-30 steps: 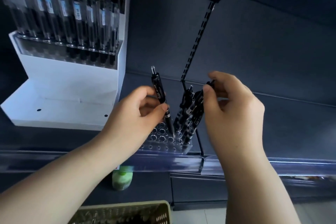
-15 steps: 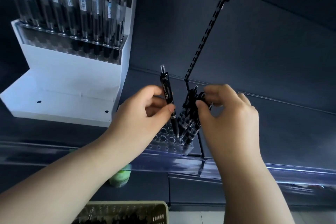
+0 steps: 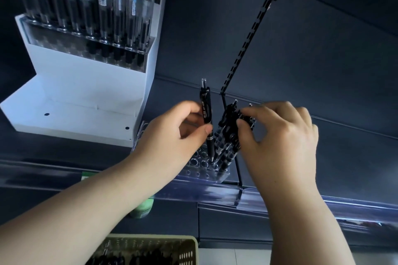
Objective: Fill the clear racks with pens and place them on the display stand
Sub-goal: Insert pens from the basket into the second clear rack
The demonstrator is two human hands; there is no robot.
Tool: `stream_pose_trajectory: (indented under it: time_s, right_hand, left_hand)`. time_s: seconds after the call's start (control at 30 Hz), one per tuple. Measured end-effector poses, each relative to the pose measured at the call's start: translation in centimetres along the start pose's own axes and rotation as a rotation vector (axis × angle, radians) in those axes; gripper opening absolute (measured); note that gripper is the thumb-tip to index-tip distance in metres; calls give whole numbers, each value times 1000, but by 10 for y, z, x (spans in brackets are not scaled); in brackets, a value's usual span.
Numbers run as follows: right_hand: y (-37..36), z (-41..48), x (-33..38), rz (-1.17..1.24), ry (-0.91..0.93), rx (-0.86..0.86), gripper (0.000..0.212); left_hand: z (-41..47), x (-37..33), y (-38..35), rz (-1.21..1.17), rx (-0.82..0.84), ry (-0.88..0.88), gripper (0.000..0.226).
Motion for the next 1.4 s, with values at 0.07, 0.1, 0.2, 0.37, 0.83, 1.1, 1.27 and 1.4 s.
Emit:
stream_pose_trajectory:
  time_s: [0.07, 0.1, 0.2, 0.37, 0.83, 1.1, 1.27, 1.4]
  right_hand:
    - [1, -1, 0, -6, 15, 14, 19]
    - [1, -1, 0, -5, 21, 18, 19]
    - [3, -2, -4, -4, 8, 4, 17]
    - [2, -2, -7, 9, 16, 8, 22]
    - [3, -3, -10, 173, -30, 36, 28]
    - [6, -3, -10, 207, -34, 33, 27]
    - [6, -5, -7, 204, -22, 36, 26]
    - [7, -5, -7, 206, -20, 27, 25]
  left_hand:
    - [0, 0, -4, 1, 20, -9, 19]
    - [1, 0, -6, 0, 28, -13, 18]
    - [0, -2, -11, 6, 29, -33, 21]
    - [1, -3, -18, 28, 17, -80, 36]
    - [4, 16, -31, 464, 120, -55, 10]
    - [1, 16, -33, 633, 121, -98, 10]
    - [-2, 17, -36, 678, 115, -143, 12]
    - [-4, 19, -37, 702, 144, -169, 11]
Point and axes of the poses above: each hand's wrist, its own z-axis towards the middle knuckle, its own y-axis out of the back of the hand, x = y × z, the point moved 1 cm from there along z, towards the middle knuckle, and after that the axes turned 9 degrees about x, right-handed, at the moved point
